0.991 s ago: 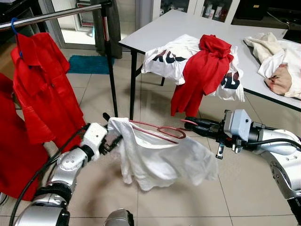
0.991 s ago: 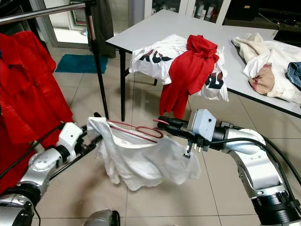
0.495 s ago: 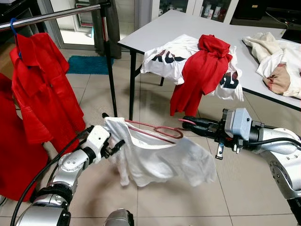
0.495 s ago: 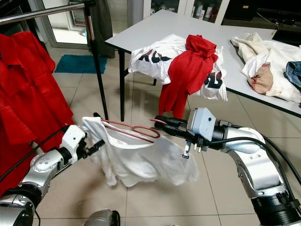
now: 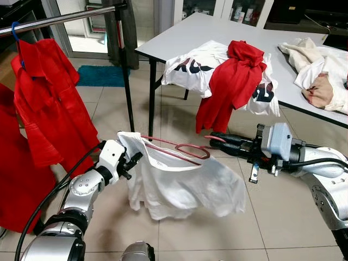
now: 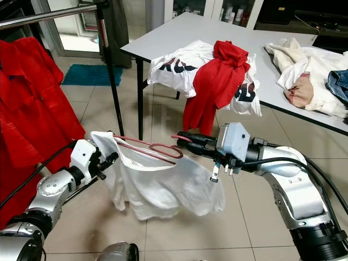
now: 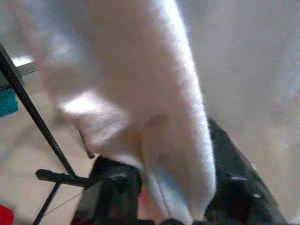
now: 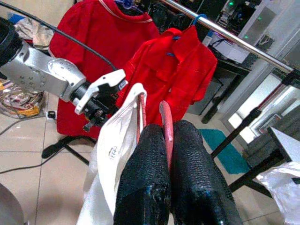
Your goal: Hang hanger
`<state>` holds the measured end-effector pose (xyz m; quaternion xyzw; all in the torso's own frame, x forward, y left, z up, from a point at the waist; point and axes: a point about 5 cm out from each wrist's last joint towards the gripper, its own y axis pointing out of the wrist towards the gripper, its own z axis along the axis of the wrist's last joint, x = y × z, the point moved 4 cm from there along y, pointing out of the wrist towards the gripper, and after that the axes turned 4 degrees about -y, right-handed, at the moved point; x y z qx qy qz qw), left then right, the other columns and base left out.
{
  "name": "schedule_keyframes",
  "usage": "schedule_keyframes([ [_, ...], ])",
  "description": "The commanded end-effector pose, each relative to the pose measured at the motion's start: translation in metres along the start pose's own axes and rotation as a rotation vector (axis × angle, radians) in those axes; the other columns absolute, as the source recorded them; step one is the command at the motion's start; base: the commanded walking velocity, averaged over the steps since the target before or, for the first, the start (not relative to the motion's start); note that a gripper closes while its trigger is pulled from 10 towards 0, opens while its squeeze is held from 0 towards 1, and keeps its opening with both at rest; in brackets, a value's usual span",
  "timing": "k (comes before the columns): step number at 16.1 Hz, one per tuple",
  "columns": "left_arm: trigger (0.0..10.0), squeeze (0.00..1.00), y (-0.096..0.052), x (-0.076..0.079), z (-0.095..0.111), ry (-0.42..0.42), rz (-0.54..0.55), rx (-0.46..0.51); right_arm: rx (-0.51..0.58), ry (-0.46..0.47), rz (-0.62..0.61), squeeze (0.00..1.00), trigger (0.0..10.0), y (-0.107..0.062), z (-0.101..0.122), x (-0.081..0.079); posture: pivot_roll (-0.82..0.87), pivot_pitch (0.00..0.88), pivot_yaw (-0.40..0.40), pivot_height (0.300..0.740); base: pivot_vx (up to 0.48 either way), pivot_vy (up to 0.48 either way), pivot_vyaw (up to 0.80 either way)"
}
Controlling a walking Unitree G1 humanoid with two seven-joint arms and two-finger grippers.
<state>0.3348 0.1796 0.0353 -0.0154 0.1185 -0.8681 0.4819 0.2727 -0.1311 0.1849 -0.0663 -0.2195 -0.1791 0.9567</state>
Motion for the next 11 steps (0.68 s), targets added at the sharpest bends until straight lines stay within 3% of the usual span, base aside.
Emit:
schedule_keyframes([
  [1, 0.0, 0.00, 0.004, 0.000, 0.008, 0.006, -0.007, 0.029, 0.013, -0.011, -0.023, 0.00, 0.0, -0.004, 0.005, 0.005, 0.11, 0.001, -0.007, 0.740, 0.000, 0.000, 0.00],
  [7, 0.0, 0.00, 0.004, -0.001, 0.013, -0.005, -0.003, 0.071, 0.004, 0.024, -0.056, 0.00, 0.0, -0.008, -0.002, 0.010, 0.11, 0.000, -0.009, 0.740, 0.000, 0.000, 0.00],
  [11, 0.0, 0.00, 0.004, -0.003, 0.015, -0.009, 0.018, 0.084, -0.074, 0.047, -0.146, 0.00, 0.0, 0.000, -0.027, 0.015, 0.11, 0.000, -0.009, 0.740, 0.000, 0.000, 0.00],
])
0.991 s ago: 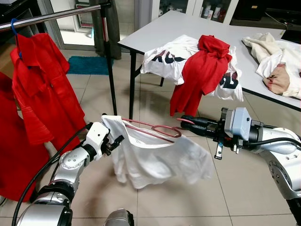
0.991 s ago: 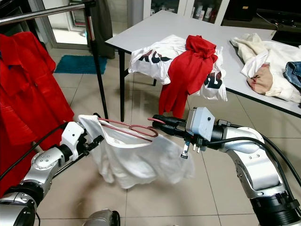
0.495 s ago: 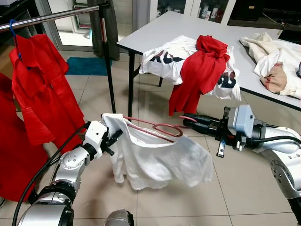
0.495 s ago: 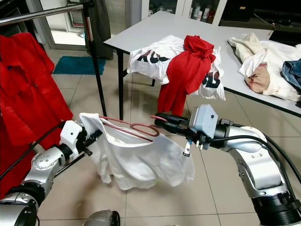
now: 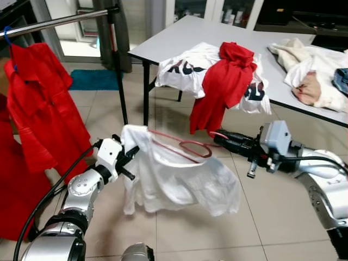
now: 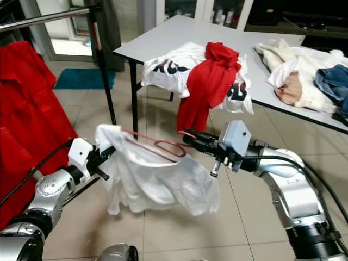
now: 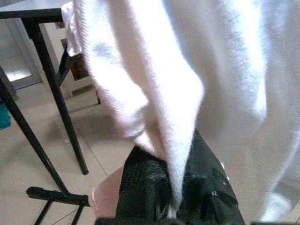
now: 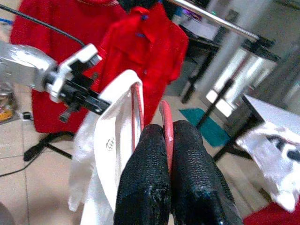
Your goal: Hang hanger
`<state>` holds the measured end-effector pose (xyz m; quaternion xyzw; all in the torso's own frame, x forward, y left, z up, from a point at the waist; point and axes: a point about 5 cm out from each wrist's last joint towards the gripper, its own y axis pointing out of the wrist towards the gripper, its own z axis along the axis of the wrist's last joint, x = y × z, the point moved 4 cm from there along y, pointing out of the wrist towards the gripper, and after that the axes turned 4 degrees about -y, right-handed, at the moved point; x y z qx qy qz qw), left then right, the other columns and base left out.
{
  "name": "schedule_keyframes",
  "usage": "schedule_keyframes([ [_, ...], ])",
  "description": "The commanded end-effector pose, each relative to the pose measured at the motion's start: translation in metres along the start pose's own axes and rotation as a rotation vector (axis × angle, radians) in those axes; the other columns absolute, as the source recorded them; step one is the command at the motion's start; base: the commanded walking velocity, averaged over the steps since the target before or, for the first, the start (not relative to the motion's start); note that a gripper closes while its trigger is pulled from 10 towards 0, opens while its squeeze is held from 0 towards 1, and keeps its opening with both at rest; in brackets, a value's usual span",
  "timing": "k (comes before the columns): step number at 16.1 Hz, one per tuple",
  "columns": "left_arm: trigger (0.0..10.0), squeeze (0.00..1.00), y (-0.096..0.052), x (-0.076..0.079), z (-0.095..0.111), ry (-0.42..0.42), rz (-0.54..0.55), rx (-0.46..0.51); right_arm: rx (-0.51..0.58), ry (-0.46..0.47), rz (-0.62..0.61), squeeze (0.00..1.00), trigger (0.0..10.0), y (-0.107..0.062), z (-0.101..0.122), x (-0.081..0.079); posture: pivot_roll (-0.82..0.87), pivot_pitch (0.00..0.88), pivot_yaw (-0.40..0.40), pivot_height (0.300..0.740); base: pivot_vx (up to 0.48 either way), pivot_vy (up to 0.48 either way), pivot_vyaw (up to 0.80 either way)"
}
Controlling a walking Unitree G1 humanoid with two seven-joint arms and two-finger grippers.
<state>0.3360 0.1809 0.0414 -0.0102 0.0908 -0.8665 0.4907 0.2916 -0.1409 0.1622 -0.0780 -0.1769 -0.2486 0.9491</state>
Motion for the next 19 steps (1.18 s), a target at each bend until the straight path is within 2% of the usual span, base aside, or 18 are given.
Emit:
schedule_keyframes([
  [1, 0.0, 0.00, 0.007, -0.001, 0.011, 0.012, 0.000, 0.037, -0.021, -0.033, -0.037, 0.00, 0.0, 0.005, -0.003, 0.006, 0.11, 0.000, -0.009, 0.740, 0.000, 0.000, 0.00],
  [4, 0.0, 0.00, 0.012, -0.003, 0.023, 0.006, 0.011, 0.085, -0.057, -0.048, -0.061, 0.00, 0.0, 0.013, -0.013, 0.007, 0.11, 0.000, -0.006, 0.740, 0.000, 0.000, 0.00],
  [6, 0.0, 0.00, 0.014, -0.005, 0.031, 0.005, 0.022, 0.116, -0.081, -0.070, -0.124, 0.00, 0.0, 0.016, -0.019, 0.016, 0.11, 0.000, -0.006, 0.740, 0.000, 0.000, 0.00],
  [7, 0.0, 0.00, 0.016, -0.008, 0.039, 0.000, 0.037, 0.152, -0.135, -0.107, -0.225, 0.00, 0.0, 0.016, -0.028, 0.031, 0.11, 0.000, -0.007, 0.740, 0.000, 0.000, 0.00],
  [8, 0.0, 0.00, 0.018, -0.009, 0.043, -0.003, 0.045, 0.170, -0.172, -0.128, -0.280, 0.00, 0.0, 0.015, -0.035, 0.037, 0.11, 0.000, -0.007, 0.740, 0.000, 0.000, 0.00],
  [10, 0.0, 0.00, 0.019, -0.012, 0.052, 0.000, 0.060, 0.206, -0.245, -0.147, -0.342, 0.00, 0.0, 0.013, -0.051, 0.041, 0.11, 0.001, -0.003, 0.740, 0.000, 0.000, 0.00],
  [11, 0.0, 0.00, 0.020, -0.013, 0.054, 0.000, 0.063, 0.214, -0.261, -0.146, -0.347, 0.00, 0.0, 0.012, -0.056, 0.040, 0.11, 0.002, -0.003, 0.740, 0.000, 0.000, 0.00],
  [13, 0.0, 0.00, 0.020, -0.018, 0.062, 0.005, 0.078, 0.240, -0.345, -0.128, -0.330, 0.00, 0.0, 0.010, -0.084, 0.022, 0.11, 0.005, 0.001, 0.740, 0.000, 0.000, 0.00],
  [16, 0.0, 0.00, 0.019, -0.022, 0.066, 0.013, 0.087, 0.248, -0.373, -0.074, -0.300, 0.00, 0.0, 0.008, -0.103, 0.004, 0.11, 0.007, 0.011, 0.740, 0.000, 0.000, 0.00],
  [19, 0.0, 0.00, 0.019, -0.020, 0.061, 0.034, 0.075, 0.221, -0.455, -0.058, -0.312, 0.00, 0.0, -0.004, -0.125, -0.001, 0.11, 0.006, 0.011, 0.740, 0.000, 0.000, 0.00],
])
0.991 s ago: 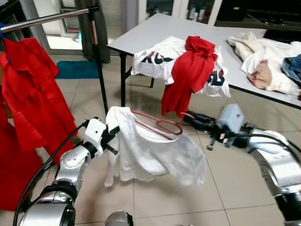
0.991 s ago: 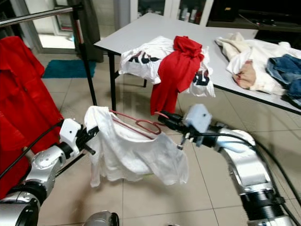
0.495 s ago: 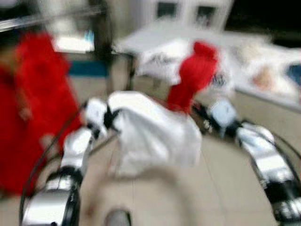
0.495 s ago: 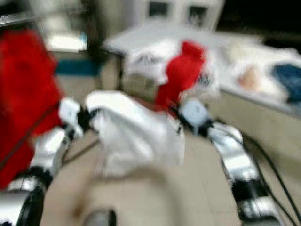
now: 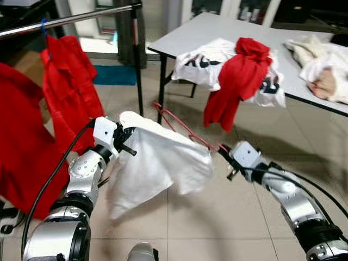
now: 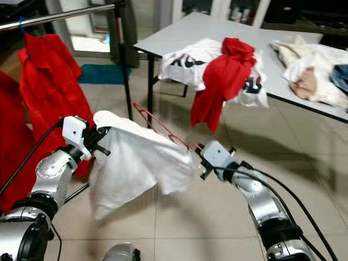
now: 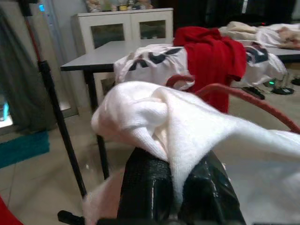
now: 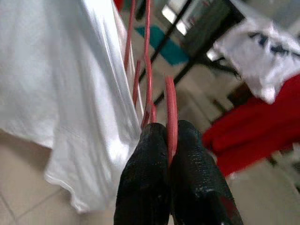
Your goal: Hang hanger
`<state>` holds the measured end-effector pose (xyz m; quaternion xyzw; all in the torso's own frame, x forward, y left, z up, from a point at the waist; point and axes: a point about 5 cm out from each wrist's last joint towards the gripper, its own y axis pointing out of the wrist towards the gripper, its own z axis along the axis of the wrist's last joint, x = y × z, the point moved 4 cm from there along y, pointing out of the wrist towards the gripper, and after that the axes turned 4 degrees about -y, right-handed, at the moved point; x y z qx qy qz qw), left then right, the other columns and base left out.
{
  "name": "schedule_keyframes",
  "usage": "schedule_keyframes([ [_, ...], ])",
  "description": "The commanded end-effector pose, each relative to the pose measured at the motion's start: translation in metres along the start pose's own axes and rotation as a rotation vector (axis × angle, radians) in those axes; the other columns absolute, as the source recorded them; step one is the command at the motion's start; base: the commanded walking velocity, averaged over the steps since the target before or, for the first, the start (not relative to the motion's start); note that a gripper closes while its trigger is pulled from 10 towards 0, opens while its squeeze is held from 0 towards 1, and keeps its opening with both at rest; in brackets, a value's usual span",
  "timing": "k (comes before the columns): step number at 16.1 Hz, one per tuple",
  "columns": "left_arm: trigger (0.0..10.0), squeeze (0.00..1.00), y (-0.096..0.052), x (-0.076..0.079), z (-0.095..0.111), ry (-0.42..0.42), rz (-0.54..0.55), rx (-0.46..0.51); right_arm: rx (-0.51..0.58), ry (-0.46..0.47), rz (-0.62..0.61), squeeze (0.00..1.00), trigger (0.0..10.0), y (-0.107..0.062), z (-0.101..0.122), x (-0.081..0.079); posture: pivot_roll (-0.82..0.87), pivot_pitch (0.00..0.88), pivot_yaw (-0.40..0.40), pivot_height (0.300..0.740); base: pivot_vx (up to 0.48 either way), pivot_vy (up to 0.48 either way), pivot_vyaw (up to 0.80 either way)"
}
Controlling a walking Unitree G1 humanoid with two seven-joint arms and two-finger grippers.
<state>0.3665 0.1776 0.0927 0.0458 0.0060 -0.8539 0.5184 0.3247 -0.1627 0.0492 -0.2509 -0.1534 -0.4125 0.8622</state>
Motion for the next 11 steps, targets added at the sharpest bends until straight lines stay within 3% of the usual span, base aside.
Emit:
schedule_keyframes([
  [1, 0.0, 0.00, 0.000, -0.002, 0.003, 0.040, -0.006, 0.001, -0.059, 0.041, -0.053, 0.00, 0.0, -0.005, -0.016, 0.007, 0.11, 0.005, 0.007, 0.740, 0.000, 0.000, 0.00],
  [3, 0.0, 0.00, -0.003, 0.003, -0.007, 0.036, -0.018, -0.035, -0.017, 0.182, -0.110, 0.00, 0.0, -0.003, -0.013, 0.009, 0.12, 0.005, 0.006, 0.740, 0.000, 0.000, 0.00],
  [5, 0.0, 0.00, -0.009, 0.014, -0.023, 0.027, -0.039, -0.085, 0.201, 0.396, -0.156, 0.00, 0.0, 0.002, 0.020, 0.014, 0.11, 0.002, 0.005, 0.740, 0.000, 0.000, 0.00],
  [8, 0.0, 0.00, -0.011, 0.023, -0.031, 0.013, -0.046, -0.103, 0.388, 0.527, -0.148, 0.00, 0.0, 0.003, 0.055, 0.024, 0.11, 0.000, 0.006, 0.740, 0.000, 0.000, 0.00],
  [11, 0.0, 0.00, -0.009, 0.027, -0.032, 0.010, -0.050, -0.107, 0.441, 0.574, -0.145, 0.00, 0.0, 0.004, 0.068, 0.029, 0.11, 0.000, 0.003, 0.740, 0.000, 0.000, 0.00],
])
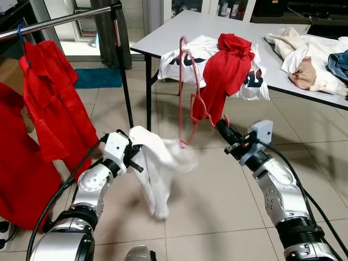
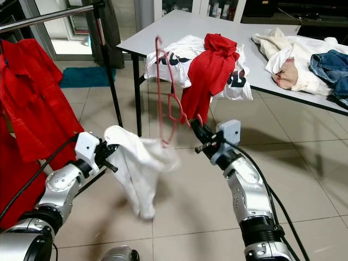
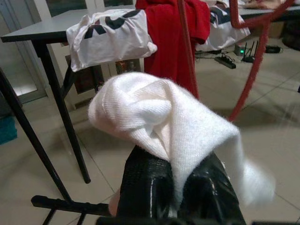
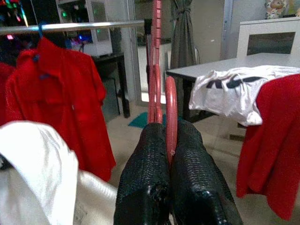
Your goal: Hang hanger
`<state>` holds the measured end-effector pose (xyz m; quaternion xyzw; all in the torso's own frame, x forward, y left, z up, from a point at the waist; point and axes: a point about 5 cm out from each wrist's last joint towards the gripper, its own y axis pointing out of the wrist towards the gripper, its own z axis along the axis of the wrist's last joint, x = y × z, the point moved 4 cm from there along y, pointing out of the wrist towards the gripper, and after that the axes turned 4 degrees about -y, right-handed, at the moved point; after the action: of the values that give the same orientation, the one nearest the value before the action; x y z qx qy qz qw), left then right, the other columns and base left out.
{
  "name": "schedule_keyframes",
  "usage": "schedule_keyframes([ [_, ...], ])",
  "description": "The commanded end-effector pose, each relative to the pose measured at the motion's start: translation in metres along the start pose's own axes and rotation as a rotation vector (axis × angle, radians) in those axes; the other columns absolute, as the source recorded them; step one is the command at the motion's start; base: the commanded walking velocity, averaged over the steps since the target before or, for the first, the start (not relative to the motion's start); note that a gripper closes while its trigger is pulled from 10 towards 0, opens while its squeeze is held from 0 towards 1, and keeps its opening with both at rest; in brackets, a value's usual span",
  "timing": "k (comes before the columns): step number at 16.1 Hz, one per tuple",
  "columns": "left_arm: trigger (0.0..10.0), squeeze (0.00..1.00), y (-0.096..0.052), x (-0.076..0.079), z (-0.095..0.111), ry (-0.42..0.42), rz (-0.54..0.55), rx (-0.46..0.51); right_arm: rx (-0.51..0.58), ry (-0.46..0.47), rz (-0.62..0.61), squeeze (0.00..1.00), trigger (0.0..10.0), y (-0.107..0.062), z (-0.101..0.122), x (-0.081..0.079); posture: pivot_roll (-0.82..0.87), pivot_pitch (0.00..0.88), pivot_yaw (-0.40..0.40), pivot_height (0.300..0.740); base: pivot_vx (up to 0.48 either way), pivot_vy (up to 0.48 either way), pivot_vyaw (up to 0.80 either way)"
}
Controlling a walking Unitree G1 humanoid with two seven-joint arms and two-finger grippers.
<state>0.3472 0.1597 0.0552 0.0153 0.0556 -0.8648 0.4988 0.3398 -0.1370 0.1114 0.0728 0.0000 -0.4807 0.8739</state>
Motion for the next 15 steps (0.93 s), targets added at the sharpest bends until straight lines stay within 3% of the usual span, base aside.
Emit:
schedule_keyframes([
  [1, 0.0, 0.00, 0.002, 0.002, 0.002, 0.009, -0.001, 0.006, 0.045, 0.028, -0.006, 0.00, 0.0, 0.005, 0.013, 0.003, 0.11, 0.000, 0.002, 0.740, 0.000, 0.000, 0.00],
  [2, 0.0, 0.00, 0.004, 0.006, 0.000, 0.001, -0.001, 0.003, 0.103, 0.091, -0.029, 0.00, 0.0, 0.011, 0.025, 0.004, 0.11, 0.000, 0.000, 0.740, 0.000, 0.000, 0.00],
  [4, 0.0, 0.00, 0.005, 0.012, -0.004, -0.013, 0.007, 0.000, 0.172, 0.129, -0.115, 0.00, 0.0, 0.013, 0.039, 0.015, 0.11, 0.000, 0.000, 0.740, 0.000, 0.000, 0.00],
  [6, 0.0, 0.00, 0.009, 0.015, -0.003, -0.112, 0.084, 0.041, 0.238, 0.156, -0.319, 0.00, 0.0, 0.007, 0.047, 0.039, 0.11, 0.000, 0.000, 0.740, 0.000, 0.000, 0.00],
  [7, 1.3, 0.00, 0.010, 0.015, -0.003, -0.138, 0.112, 0.049, 0.229, 0.146, -0.346, 0.00, 7.0, 0.005, 0.045, 0.042, 0.11, 0.000, 0.001, 0.740, 0.000, 0.000, 0.00],
  [8, 9.9, 0.00, 0.014, 0.012, 0.000, -0.244, 0.188, 0.092, 0.200, 0.123, -0.390, 0.00, 10.0, 0.000, 0.036, 0.041, 0.11, 0.000, 0.001, 0.740, 0.000, 0.000, 0.00],
  [10, 10.0, 0.00, 0.017, 0.010, 0.009, -0.332, 0.249, 0.160, 0.182, 0.111, -0.438, 0.00, 10.0, -0.007, 0.030, 0.040, 0.11, 0.000, 0.002, 0.740, 0.000, 0.000, 0.00],
  [12, 10.0, 0.00, 0.016, 0.002, 0.019, -0.350, 0.340, 0.220, 0.190, 0.100, -0.501, 0.00, 10.0, -0.016, 0.031, 0.042, 0.11, 0.000, 0.008, 0.740, 0.000, 0.000, 0.00],
  [13, 10.0, 0.00, 0.014, -0.001, 0.026, -0.333, 0.395, 0.252, 0.189, 0.082, -0.565, 0.00, 10.0, -0.025, 0.030, 0.047, 0.11, 0.000, 0.011, 0.740, 0.000, 0.000, 0.00],
  [15, 10.0, 0.00, 0.011, 0.006, 0.033, -0.270, 0.406, 0.274, 0.190, 0.038, -0.586, 0.00, 10.0, -0.037, 0.032, 0.047, 0.10, 0.000, 0.018, 0.740, 0.000, 0.000, 0.00],
])
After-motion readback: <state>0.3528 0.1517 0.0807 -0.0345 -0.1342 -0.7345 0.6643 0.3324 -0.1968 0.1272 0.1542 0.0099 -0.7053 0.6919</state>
